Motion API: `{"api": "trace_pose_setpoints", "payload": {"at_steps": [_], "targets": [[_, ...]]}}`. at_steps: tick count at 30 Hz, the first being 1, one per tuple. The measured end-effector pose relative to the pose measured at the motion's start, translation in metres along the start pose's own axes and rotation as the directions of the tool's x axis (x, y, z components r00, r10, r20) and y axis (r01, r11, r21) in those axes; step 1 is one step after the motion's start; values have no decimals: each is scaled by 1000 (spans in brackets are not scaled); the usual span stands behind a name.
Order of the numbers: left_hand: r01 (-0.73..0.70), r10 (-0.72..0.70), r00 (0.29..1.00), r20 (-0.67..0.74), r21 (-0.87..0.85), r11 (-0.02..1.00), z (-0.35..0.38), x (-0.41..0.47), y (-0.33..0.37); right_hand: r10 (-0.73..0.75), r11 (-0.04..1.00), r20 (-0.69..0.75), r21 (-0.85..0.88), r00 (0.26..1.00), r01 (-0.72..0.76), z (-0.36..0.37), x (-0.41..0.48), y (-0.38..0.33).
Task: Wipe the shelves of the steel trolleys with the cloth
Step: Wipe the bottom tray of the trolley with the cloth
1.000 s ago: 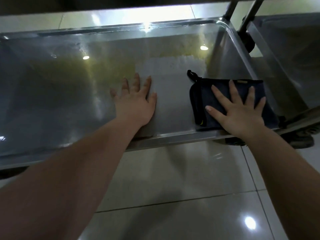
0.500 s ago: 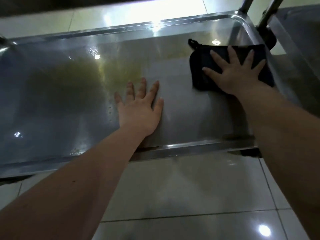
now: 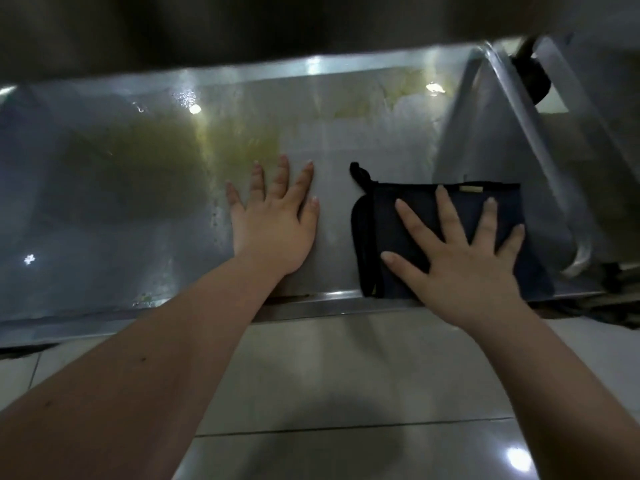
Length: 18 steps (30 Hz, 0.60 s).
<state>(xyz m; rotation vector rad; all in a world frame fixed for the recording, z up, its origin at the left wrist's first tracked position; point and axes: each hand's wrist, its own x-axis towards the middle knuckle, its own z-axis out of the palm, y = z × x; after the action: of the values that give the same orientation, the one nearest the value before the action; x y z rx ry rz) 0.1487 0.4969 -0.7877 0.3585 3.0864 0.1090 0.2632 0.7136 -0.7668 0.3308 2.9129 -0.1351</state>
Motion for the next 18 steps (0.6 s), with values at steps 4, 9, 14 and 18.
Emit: {"api": "trace_pose_setpoints", "payload": {"at_steps": [4, 9, 14, 18], "targets": [[-5, 5, 1000, 1, -1, 1000, -1, 2, 1, -28, 999, 15, 20, 999, 27, -15, 68, -12], [-15, 16, 1000, 20, -57, 998, -2, 5, -2, 54, 995, 42, 81, 998, -57, -38, 148, -48], [-8, 10, 999, 39, -56, 998, 0, 5, -2, 31, 997, 41, 69, 999, -33, -31, 118, -54], [-10, 12, 999, 34, -44, 999, 0, 4, 0, 2, 999, -60, 41, 998, 1, 0, 39, -62]]}}
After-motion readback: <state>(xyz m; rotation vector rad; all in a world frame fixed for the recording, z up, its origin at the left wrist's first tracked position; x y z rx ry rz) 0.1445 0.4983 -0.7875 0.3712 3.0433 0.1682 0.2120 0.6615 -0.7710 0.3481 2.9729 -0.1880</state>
